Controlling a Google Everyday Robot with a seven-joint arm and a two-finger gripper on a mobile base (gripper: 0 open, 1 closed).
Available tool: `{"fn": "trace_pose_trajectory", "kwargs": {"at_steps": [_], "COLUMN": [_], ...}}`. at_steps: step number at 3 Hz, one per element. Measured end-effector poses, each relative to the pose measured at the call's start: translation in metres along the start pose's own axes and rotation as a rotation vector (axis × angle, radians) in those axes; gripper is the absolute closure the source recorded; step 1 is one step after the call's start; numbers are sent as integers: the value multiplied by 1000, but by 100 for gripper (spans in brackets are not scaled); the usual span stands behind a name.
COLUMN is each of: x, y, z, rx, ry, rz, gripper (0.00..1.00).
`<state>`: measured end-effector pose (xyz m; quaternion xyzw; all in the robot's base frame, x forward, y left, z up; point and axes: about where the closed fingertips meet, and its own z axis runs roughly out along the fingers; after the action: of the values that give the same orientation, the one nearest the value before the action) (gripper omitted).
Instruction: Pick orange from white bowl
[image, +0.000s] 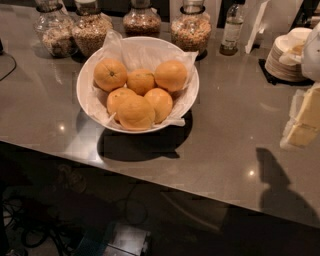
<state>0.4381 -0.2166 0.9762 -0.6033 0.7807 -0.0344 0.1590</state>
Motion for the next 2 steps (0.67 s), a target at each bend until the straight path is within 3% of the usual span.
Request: {"fn": "trace_pose_trajectory", "kwargs": {"at_steps": [1, 2], "x": [0, -21], "y": [0, 7], "z": [0, 21], "rx": [0, -95], "ry": [0, -94], "rz": [0, -61], "gripper": [0, 0]}}
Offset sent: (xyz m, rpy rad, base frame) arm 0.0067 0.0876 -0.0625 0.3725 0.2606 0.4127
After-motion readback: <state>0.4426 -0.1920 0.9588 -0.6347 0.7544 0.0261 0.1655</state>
